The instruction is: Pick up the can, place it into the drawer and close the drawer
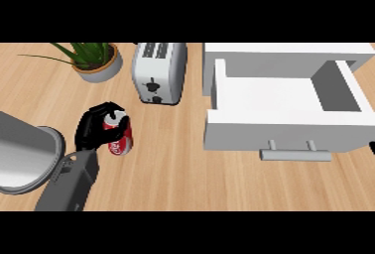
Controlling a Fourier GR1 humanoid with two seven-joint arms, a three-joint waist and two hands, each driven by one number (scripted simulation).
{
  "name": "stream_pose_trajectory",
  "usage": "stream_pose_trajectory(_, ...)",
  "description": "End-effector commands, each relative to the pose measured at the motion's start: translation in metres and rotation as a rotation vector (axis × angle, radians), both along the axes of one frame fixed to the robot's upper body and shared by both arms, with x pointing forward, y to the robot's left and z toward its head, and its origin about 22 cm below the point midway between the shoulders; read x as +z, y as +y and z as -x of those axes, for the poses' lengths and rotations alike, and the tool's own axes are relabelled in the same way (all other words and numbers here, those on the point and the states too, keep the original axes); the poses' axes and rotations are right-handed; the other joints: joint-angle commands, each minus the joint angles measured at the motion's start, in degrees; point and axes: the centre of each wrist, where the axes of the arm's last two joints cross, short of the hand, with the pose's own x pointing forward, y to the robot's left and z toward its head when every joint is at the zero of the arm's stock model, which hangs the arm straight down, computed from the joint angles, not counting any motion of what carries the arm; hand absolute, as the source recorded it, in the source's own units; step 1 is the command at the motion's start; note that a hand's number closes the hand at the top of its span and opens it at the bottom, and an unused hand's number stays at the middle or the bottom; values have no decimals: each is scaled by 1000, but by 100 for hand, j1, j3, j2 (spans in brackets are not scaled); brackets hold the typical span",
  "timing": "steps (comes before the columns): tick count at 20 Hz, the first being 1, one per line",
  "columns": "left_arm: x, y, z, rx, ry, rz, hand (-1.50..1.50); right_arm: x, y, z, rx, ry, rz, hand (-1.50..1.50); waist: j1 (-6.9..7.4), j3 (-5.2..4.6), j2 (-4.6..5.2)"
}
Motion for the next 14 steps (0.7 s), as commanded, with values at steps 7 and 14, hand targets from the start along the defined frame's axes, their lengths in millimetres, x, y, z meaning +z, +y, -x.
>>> stream_pose_trajectory(7, 97, -57, -10, -24, -91, -57, 150, -1, 0, 9, 10, -17, -4, -150, -80, -2, 16)
stream_pose_trajectory(14, 162, -107, -17, -94, -126, -73, 150, 10, 9, 7, 9, -25, -4, -150, -118, -7, 33)
